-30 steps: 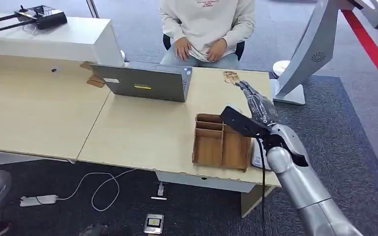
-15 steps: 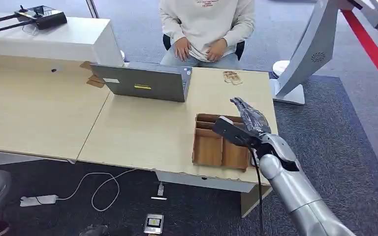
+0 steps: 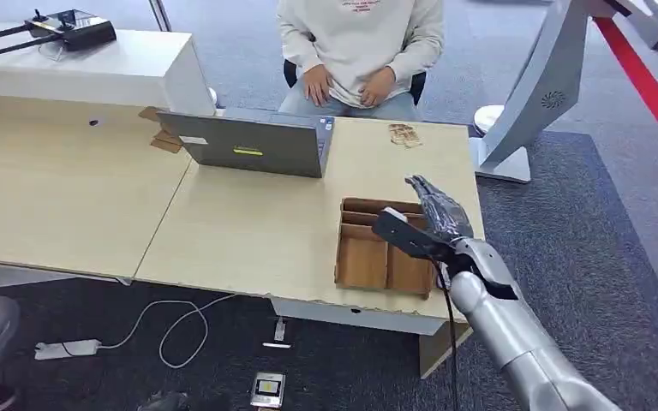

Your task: Pass the card to the sensor for recognition and then transmit it.

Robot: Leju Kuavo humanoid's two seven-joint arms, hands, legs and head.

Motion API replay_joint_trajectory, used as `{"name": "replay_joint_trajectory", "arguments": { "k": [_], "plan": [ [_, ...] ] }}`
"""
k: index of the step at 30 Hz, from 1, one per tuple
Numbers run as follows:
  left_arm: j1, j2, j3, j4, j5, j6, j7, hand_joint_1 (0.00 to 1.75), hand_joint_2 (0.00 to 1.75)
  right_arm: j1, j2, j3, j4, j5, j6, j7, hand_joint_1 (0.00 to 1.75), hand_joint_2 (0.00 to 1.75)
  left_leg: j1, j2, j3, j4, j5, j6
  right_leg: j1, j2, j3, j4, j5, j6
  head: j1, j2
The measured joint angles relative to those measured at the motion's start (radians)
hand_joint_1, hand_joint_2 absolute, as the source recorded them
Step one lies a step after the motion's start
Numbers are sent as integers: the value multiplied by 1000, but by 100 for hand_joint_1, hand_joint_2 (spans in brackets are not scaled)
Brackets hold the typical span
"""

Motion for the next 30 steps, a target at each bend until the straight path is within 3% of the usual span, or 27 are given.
{"name": "replay_joint_trajectory", "arguments": {
  "k": [28, 29, 30],
  "plan": [
    [6, 0, 0, 0, 3, 0, -6, 0, 0, -4, 5, 0, 66, -3, -19, -7, 0, 175, 0, 0, 0, 0, 0, 0, 0, 0, 0, 0, 0, 0, 0, 0],
    [6, 0, 0, 0, 3, 0, -6, 0, 0, -4, 5, 0, 66, -4, -19, -6, 10, 175, 0, 0, 0, 0, 0, 0, 0, 0, 0, 0, 0, 0, 0, 0],
    [6, 0, 0, 0, 3, 0, -7, 0, 0, -5, 5, 0, 66, -4, -19, -7, 82, 175, 0, 0, 0, 0, 0, 0, 0, 0, 0, 0, 0, 0, 0, 0]
  ]
}}
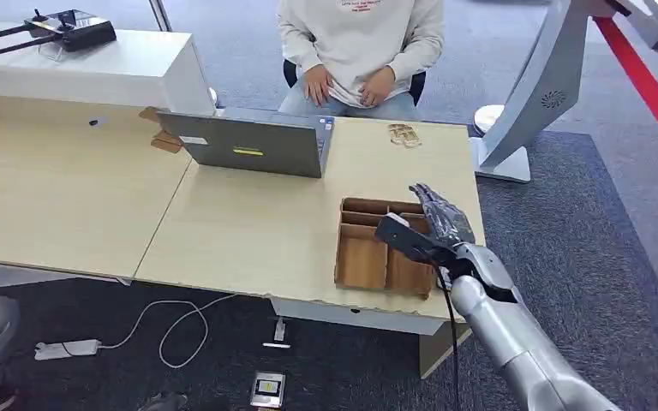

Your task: Pass the card to the sensor for recognition and then transmit it.

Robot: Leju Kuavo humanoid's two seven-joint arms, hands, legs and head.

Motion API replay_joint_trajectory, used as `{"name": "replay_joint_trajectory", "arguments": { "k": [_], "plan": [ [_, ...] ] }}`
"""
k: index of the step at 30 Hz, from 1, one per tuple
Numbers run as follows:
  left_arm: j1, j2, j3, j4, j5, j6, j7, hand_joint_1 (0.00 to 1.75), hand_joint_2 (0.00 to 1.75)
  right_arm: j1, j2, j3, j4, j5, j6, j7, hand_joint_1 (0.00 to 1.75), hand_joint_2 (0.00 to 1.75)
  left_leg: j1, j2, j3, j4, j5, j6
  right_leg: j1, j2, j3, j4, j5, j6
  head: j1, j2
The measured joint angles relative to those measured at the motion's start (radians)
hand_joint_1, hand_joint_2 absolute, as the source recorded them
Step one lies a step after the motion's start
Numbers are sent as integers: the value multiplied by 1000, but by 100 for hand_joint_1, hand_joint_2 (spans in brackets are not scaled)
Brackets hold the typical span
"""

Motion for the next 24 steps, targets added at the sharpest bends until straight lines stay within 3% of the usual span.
{"name": "replay_joint_trajectory", "arguments": {
  "k": [1, 17, 24],
  "plan": [
    [0, 0, 0, 0, 0, 0, -1, 0, 0, 0, 0, 0, 0, 0, -1, 0, 173, 175, 0, 0, 0, 0, 0, 0, 0, 0, 0, 0, 0, 0, 0, 0],
    [5, 0, 0, 0, 9, 4, -6, 0, 0, 0, -3, -12, 4, -32, -4, 4, 175, 175, 0, 0, 0, 0, 0, 0, 0, 0, 0, 0, 0, 0, 0, 0],
    [10, 0, 0, 0, 21, 13, -16, 0, 0, 18, -37, -24, -51, -94, 3, 68, 175, 175, 0, 0, 0, 0, 0, 0, 0, 0, 0, 0, 0, 0, 0, 0]
  ]
}}
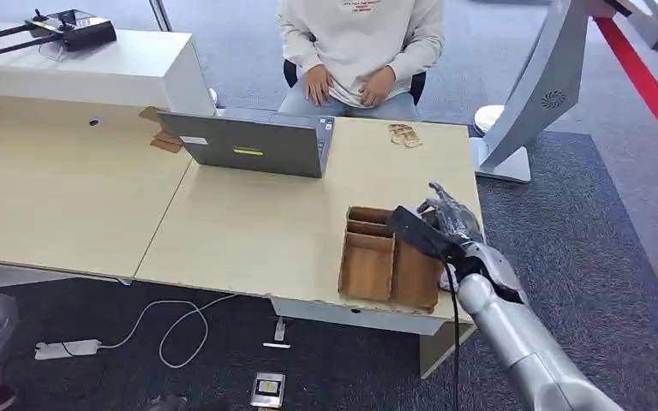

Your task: Pass the card to the sensor for recognition and then transmit it.

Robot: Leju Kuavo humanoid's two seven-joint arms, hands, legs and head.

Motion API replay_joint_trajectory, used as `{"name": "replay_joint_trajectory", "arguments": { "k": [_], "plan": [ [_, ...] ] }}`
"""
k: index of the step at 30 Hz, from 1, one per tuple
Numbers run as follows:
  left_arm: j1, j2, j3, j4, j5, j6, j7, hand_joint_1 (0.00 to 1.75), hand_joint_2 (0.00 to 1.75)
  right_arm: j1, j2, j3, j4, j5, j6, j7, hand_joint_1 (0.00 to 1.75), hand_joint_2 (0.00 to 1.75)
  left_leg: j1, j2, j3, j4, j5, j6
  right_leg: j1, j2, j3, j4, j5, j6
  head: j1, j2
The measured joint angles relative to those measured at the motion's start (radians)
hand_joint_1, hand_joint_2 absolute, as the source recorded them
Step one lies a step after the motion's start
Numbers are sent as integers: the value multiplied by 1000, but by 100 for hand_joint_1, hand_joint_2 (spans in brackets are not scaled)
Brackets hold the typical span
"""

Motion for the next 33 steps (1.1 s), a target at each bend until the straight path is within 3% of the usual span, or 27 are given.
{"name": "replay_joint_trajectory", "arguments": {
  "k": [8, 18, 25, 33],
  "plan": [
    [3, 2, 0, 0, 3, 3, -6, 0, 0, 32, -69, -30, -132, -37, -10, 38, 175, 175, 0, 0, 0, 0, 0, 0, -1, 0, 0, 0, 0, 0, 0, 0],
    [3, 2, 0, 0, 3, 2, -8, 0, 0, 41, -100, -52, -212, -42, -16, 37, 175, 175, 0, 0, 0, 0, 0, 0, 0, 0, 0, 0, 0, 0, 0, 0],
    [2, 2, 0, 0, -8, 2, -19, 0, 0, 18, -105, -96, -255, -79, -145, -39, 175, 175, 0, 0, 0, 0, 0, 0, 0, 0, 0, 0, 0, 0, 0, 0],
    [-4, 1, 0, 0, -16, 3, -19, 0, 0, -28, -109, -155, -263, -99, -156, -73, 175, 175, 0, 0, 0, 0, 0, 0, -1, 0, 0, 0, 0, 0, 0, 0]
  ]
}}
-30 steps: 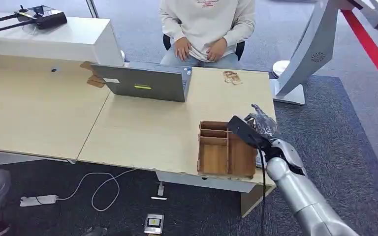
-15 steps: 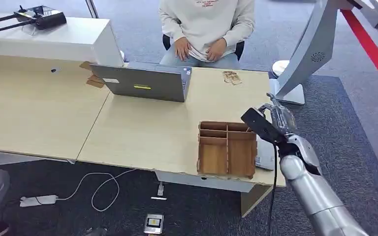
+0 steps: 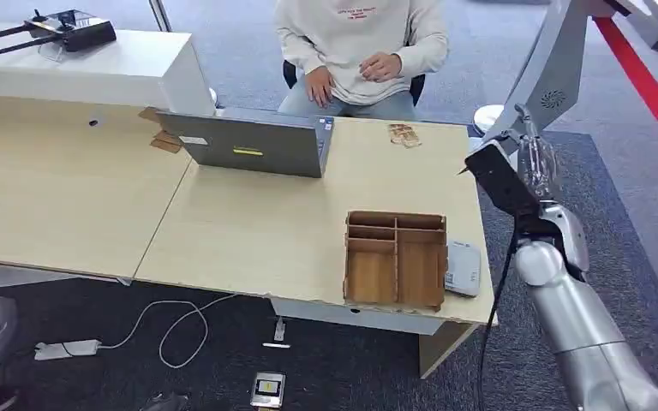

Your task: Pass the card to the sensor for recognition and then transmit it.

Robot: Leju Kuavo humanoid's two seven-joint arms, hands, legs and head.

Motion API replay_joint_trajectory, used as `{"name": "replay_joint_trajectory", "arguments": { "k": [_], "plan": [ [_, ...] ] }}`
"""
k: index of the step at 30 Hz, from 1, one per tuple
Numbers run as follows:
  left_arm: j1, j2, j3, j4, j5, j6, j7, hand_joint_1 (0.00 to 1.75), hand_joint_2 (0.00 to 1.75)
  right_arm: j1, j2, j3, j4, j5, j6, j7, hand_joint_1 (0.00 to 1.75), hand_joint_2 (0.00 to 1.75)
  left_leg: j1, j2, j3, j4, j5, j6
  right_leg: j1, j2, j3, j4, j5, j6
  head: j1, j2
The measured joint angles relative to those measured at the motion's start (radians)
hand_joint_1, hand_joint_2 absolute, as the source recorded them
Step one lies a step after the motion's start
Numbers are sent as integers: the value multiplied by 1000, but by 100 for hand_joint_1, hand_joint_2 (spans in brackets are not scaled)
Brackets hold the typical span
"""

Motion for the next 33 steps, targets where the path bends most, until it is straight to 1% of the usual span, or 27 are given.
{"name": "replay_joint_trajectory", "arguments": {
  "k": [4, 7, 10, 13, 16, 19, 22, 25, 33],
  "plan": [
    [-3, 0, 0, 0, -13, -1, 0, 0, 0, -10, 19, -3, 14, 9, -15, -50, 175, 175, 0, 0, 0, 0, 0, 0, 0, 0, 0, 0, 0, 0, 0, 0],
    [-13, -2, -3, 0, -42, -14, 0, 0, 0, -73, 53, 1, 50, 67, 13, -80, 175, 175, 0, 0, -1, 0, 0, 0, 0, 0, -1, 1, 0, 0, 0, 0],
    [-34, -11, -10, -1, -65, -27, 5, 0, 0, -192, 122, 13, 160, 128, 65, -122, 175, 175, 1, 0, -2, 0, 2, -1, 1, 1, -2, 1, 1, -1, 0, 0],
    [-48, -19, -21, -2, -68, -29, 4, 0, 0, -278, 196, 34, 271, 162, 83, -136, 175, 175, 2, 0, -2, 0, 2, -1, 2, -1, -1, 1, 1, -1, 0, 0],
    [-55, -22, -27, -2, -76, -39, 3, 0, 0, -317, 261, 52, 371, 181, 80, -136, 175, 175, 2, 0, -2, 0, 2, -1, 2, -1, -1, 1, 1, -1, 0, 0],
    [-60, -23, -32, -3, -80, -46, 3, 0, 0, -330, 302, 63, 443, 192, 76, -132, 175, 175, 1, 0, -2, 0, 2, -1, 2, -1, -2, 1, 1, -1, 0, 0],
    [-63, -24, -34, -4, -80, -47, 3, 0, 0, -334, 330, 71, 502, 195, 77, -132, 175, 175, 1, 0, -2, 0, 2, -1, 2, -1, -2, 1, 1, -1, 0, 0],
    [-64, -24, -38, -5, -81, -49, 2, 0, 0, -334, 343, 77, 542, 196, 77, -130, 175, 175, 1, 0, -2, 0, 2, -1, 2, -1, -2, 1, 1, -1, 0, 0],
    [-64, -24, -51, -5, -81, -58, 2, 0, 0, -335, 355, 84, 607, 196, 76, -129, 175, 175, 1, 0, -2, 0, 2, -1, 1, 0, -2, 1, 1, -1, 0, 0]
  ]
}}
